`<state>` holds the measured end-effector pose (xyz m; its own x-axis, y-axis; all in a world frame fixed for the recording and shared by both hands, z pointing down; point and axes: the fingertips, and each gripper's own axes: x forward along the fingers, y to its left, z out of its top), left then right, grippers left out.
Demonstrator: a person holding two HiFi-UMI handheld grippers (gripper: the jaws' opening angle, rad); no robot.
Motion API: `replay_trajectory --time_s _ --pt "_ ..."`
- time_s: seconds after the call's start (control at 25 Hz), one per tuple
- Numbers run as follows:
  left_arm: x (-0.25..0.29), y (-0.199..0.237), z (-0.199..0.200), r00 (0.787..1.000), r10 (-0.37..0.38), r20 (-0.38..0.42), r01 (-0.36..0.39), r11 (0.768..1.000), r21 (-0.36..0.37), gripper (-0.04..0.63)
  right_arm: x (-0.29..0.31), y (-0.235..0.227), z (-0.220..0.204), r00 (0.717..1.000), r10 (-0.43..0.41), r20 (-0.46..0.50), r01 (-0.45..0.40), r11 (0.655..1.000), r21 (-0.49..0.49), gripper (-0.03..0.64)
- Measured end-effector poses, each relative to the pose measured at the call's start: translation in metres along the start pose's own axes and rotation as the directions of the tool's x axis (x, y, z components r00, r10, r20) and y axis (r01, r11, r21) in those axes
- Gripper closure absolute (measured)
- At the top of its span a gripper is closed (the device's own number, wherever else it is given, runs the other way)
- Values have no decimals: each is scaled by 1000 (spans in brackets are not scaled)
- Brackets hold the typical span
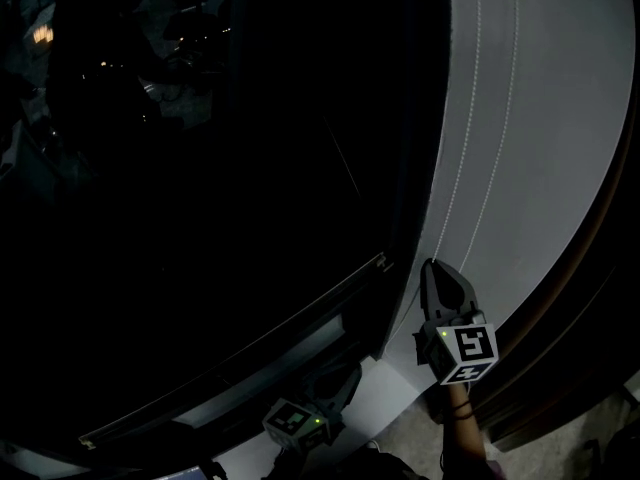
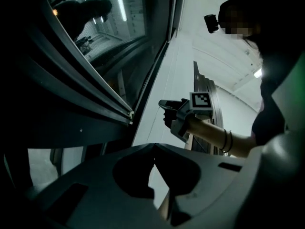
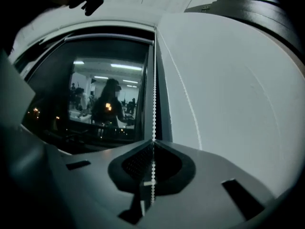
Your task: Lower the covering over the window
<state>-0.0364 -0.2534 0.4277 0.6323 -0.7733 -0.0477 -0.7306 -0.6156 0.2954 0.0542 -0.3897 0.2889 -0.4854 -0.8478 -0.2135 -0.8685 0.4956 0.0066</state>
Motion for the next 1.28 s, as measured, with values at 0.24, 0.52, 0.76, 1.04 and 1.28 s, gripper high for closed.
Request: replay_trajectory --time_s 0.24,0.52,0.76,1.04,1.28 --pt "-4 -10 -14 997 -33 -64 33 999 -1 594 -46 16 -106 975 -27 -221 41 997 58 604" --pt "31 -27 21 989 -140 -50 144 986 87 576 -121 58 -239 874 7 -486 75 986 148 604" --pt "61 -56 52 955 -291 -55 296 935 198 508 -137 81 -240 871 37 -489 52 985 167 604" --pt "78 -74 77 931 -364 2 357 915 190 508 -148 85 -237 878 38 -477 62 980 191 604" --pt "80 -79 82 921 -390 12 381 905 190 583 -151 85 -237 882 34 -470 65 979 194 604"
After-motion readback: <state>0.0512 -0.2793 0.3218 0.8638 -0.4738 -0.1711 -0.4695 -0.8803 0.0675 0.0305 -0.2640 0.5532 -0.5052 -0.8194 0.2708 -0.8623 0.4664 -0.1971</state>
